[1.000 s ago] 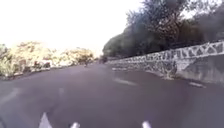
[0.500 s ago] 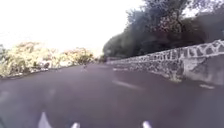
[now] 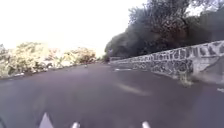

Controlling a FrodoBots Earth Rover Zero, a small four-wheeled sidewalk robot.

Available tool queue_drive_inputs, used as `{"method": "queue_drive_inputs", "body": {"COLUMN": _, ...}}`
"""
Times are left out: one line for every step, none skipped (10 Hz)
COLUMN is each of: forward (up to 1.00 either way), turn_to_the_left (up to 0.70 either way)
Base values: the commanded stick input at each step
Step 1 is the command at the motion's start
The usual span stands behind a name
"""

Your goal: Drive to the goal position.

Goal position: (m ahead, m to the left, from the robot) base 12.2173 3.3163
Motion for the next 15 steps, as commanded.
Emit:
{"method": "queue_drive_inputs", "body": {"forward": 0.85, "turn_to_the_left": 0.00}}
{"method": "queue_drive_inputs", "body": {"forward": 0.85, "turn_to_the_left": 0.00}}
{"method": "queue_drive_inputs", "body": {"forward": 0.85, "turn_to_the_left": 0.00}}
{"method": "queue_drive_inputs", "body": {"forward": 0.85, "turn_to_the_left": 0.00}}
{"method": "queue_drive_inputs", "body": {"forward": 0.85, "turn_to_the_left": 0.00}}
{"method": "queue_drive_inputs", "body": {"forward": 0.85, "turn_to_the_left": 0.00}}
{"method": "queue_drive_inputs", "body": {"forward": 0.85, "turn_to_the_left": 0.00}}
{"method": "queue_drive_inputs", "body": {"forward": 0.85, "turn_to_the_left": 0.00}}
{"method": "queue_drive_inputs", "body": {"forward": 0.85, "turn_to_the_left": 0.00}}
{"method": "queue_drive_inputs", "body": {"forward": 0.85, "turn_to_the_left": 0.00}}
{"method": "queue_drive_inputs", "body": {"forward": 0.85, "turn_to_the_left": 0.00}}
{"method": "queue_drive_inputs", "body": {"forward": 0.85, "turn_to_the_left": 0.00}}
{"method": "queue_drive_inputs", "body": {"forward": 0.85, "turn_to_the_left": 0.00}}
{"method": "queue_drive_inputs", "body": {"forward": 0.85, "turn_to_the_left": 0.00}}
{"method": "queue_drive_inputs", "body": {"forward": 0.85, "turn_to_the_left": 0.00}}
